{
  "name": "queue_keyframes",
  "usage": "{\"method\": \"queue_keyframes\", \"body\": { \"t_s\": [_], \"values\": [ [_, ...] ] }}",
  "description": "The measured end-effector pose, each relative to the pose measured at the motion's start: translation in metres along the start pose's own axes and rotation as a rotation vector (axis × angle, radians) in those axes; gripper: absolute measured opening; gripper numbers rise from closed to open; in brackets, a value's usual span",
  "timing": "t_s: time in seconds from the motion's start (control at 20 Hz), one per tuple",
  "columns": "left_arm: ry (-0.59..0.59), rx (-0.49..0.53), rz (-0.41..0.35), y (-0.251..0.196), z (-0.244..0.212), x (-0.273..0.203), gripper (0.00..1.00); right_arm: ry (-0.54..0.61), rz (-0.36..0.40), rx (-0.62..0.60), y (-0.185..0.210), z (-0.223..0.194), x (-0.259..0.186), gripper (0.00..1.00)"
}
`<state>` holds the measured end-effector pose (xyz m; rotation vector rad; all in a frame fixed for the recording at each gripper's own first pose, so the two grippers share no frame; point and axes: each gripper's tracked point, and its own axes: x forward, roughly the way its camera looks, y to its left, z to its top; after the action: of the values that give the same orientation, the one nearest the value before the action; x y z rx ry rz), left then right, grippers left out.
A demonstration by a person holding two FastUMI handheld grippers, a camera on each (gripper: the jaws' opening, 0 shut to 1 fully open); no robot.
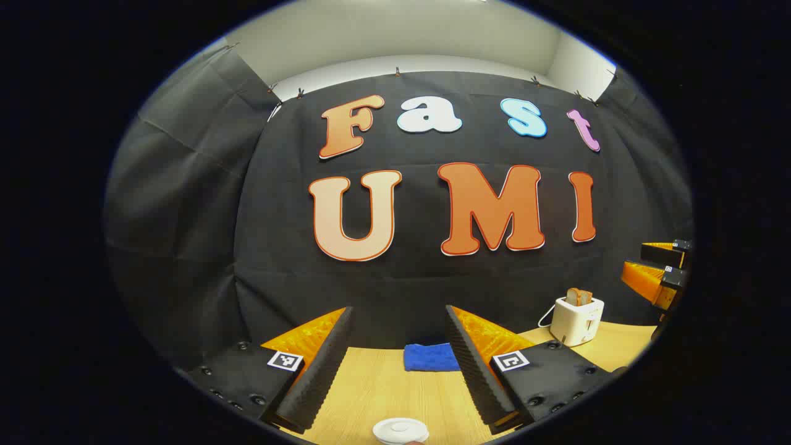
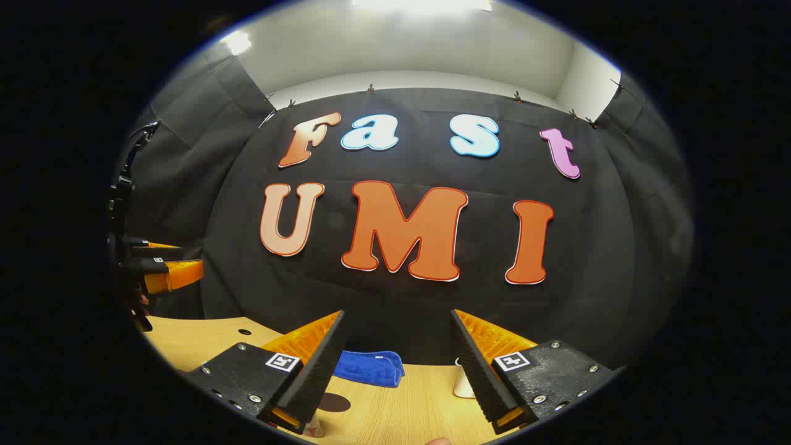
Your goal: Open the teacup lid with one hand, grasp the water bottle and pour water into the teacup with the other hand; after pouring, place the water bottle on the coaster and then close the teacup lid.
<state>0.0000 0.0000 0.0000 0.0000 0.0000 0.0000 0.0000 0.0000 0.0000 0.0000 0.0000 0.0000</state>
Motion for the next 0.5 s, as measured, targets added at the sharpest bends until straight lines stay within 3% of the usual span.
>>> {"method": "queue_keyframes", "body": {
  "t_s": [0.25,0.5],
  "values": [
    [0.021,0.031,-0.01,0.002,-0.011,0.003,0.98,0.035,0.009,0.015,0.003,-0.011,0.005,0.99],
    [0.024,0.054,0.007,0.005,-0.014,0.003,0.94,0.027,0.083,0.094,0.019,-0.004,0.004,0.99]
  ]
}}
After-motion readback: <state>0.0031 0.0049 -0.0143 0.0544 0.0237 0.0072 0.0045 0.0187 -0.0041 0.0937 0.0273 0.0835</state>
